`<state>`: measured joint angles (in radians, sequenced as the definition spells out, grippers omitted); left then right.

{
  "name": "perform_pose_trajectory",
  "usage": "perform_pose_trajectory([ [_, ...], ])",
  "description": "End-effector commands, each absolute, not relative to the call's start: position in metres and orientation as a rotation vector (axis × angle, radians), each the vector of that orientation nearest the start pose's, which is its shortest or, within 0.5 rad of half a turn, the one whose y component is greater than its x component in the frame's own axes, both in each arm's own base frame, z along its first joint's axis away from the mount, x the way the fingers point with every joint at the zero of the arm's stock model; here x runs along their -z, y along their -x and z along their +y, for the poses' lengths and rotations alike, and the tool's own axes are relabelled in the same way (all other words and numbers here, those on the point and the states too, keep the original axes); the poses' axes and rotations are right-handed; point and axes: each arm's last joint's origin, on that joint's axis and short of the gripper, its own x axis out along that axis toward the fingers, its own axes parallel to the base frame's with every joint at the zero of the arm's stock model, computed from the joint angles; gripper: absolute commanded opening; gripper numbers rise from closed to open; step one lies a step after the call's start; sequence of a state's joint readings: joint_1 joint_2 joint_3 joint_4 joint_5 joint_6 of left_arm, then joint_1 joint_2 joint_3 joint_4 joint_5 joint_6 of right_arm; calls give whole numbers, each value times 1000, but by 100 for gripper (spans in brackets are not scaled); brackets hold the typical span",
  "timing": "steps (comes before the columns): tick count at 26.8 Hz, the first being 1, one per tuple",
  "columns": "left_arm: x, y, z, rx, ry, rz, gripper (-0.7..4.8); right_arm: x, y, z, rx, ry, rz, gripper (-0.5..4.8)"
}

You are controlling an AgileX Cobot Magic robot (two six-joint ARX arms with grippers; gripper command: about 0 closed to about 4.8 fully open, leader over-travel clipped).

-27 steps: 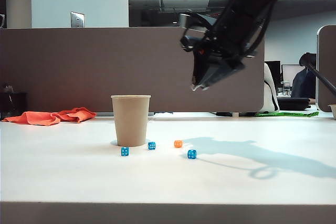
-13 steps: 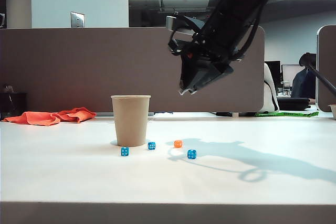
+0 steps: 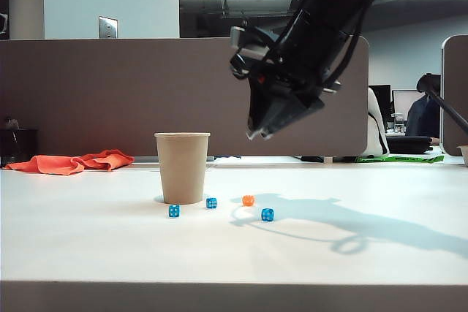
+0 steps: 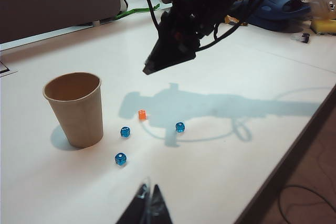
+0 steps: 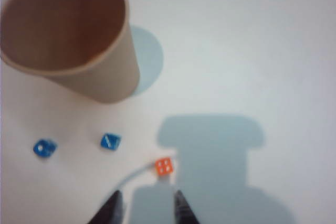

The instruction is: Pick up the dice with a different color and drop it into the paper cup.

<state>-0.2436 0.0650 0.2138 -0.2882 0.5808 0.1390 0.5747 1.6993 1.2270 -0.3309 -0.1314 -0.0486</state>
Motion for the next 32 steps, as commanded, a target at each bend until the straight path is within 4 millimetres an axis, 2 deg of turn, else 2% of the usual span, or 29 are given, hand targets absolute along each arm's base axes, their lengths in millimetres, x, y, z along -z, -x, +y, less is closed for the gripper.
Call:
perform_pose_trajectory([
  [1, -206, -75, -35, 836, -109, 65, -6, -235, -302, 203, -680, 236, 829, 154],
  [3, -207, -75, -35, 836, -110, 62, -6, -231, -303, 203, -647, 232, 851, 155],
  [6, -207, -75, -35, 836, -111, 55, -6, -221, -305, 205, -609, 214, 887, 202],
  [10, -208, -75, -35, 835, -112, 46, -6, -210, -308, 207, -589, 218, 923, 217],
  [14, -208, -75, -35, 835, -113, 44, -6, -209, -308, 209, -597, 222, 915, 229],
  [16, -208, -75, -35, 835, -113, 45, -6, -209, -307, 212, -605, 225, 913, 268],
  [24, -208, -75, -35, 835, -112, 44, -6, -211, -301, 229, -622, 270, 833, 266],
  [32, -208, -75, -35, 834, -113, 44, -6, -193, -309, 231, -602, 291, 859, 265],
])
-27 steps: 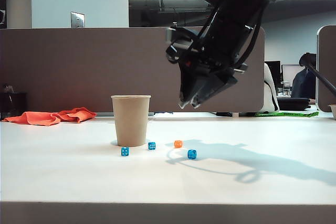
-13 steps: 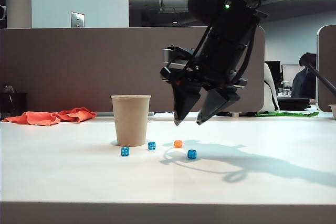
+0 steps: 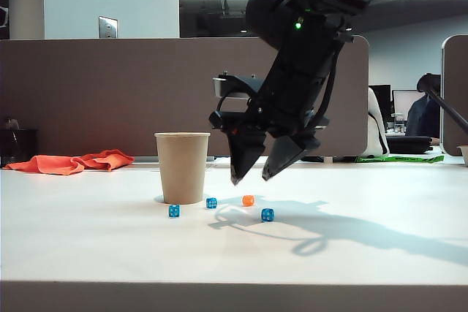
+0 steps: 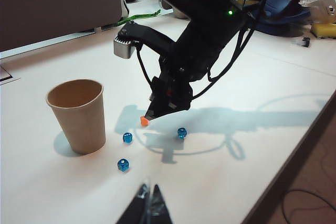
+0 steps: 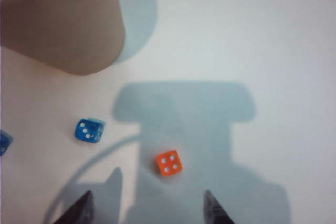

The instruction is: Pick up the dice with a different color and drop it into the paper cup.

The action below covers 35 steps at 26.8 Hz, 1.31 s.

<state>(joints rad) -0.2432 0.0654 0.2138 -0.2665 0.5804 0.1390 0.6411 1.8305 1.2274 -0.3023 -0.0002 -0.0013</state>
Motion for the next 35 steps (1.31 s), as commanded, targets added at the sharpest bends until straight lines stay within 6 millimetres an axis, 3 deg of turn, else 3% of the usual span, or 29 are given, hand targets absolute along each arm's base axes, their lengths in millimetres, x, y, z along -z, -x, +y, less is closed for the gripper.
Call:
perform_pose_trajectory([
  [1, -208, -75, -35, 835, -112, 44, -6, -191, -309, 231, -603, 292, 863, 265],
  [22, -208, -75, -35, 835, -113, 43, -6, -195, -315, 235, -609, 264, 782, 260],
  [35, -208, -75, -35, 835, -113, 42, -6, -177, -323, 235, -596, 265, 806, 251],
])
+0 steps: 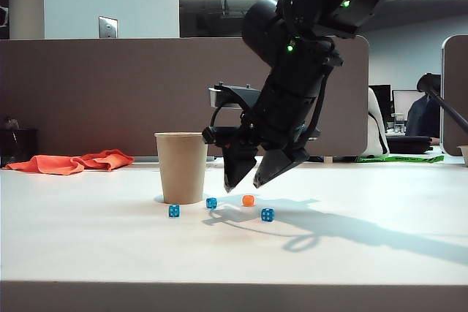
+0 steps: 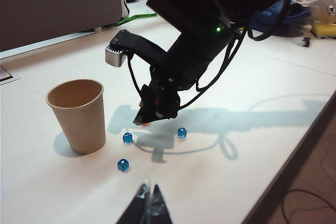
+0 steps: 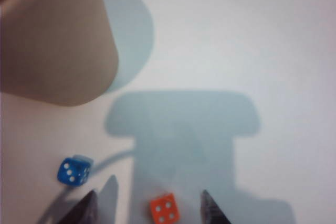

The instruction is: Pick up the dice with a different color and drop it into the paper cup.

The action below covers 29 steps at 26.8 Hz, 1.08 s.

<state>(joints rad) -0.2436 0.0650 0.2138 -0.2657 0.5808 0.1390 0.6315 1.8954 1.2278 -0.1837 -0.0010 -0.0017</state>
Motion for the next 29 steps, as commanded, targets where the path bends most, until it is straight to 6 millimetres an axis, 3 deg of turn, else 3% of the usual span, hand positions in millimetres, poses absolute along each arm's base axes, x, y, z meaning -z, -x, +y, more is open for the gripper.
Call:
perform_pose_trajectory([
  [1, -209, -75, -35, 835, -112, 42, -6, -176, -324, 234, -596, 264, 810, 251],
  [29, -209, -75, -35, 835, -113, 38, -6, -166, -326, 236, -629, 253, 835, 252],
])
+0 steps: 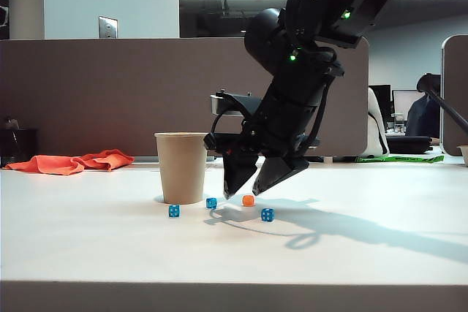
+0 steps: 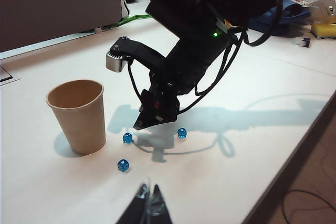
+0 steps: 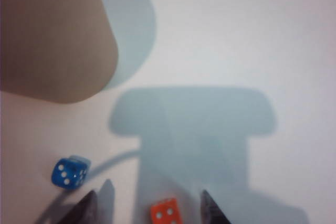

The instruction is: Pick up the dice with a different color and drop it into the paper cup.

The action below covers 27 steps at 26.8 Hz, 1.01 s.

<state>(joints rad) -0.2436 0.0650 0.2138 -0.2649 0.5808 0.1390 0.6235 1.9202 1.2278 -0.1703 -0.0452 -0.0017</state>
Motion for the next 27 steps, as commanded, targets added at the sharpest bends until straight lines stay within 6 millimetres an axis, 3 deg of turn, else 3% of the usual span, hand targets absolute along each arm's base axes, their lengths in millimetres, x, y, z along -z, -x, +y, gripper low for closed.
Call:
perform_pose_trajectory([
  [1, -209, -75, -35, 835, -113, 38, -6, -165, -326, 236, -628, 255, 837, 252],
  [9, -209, -75, -35, 835, -114, 37, -6, -161, -326, 237, -628, 259, 848, 247],
  [14, -209, -75, -35, 835, -114, 37, -6, -161, -324, 238, -605, 276, 850, 146],
  [27, -209, -75, -35, 835, -113, 37, -6, -160, -324, 237, -589, 288, 863, 104],
])
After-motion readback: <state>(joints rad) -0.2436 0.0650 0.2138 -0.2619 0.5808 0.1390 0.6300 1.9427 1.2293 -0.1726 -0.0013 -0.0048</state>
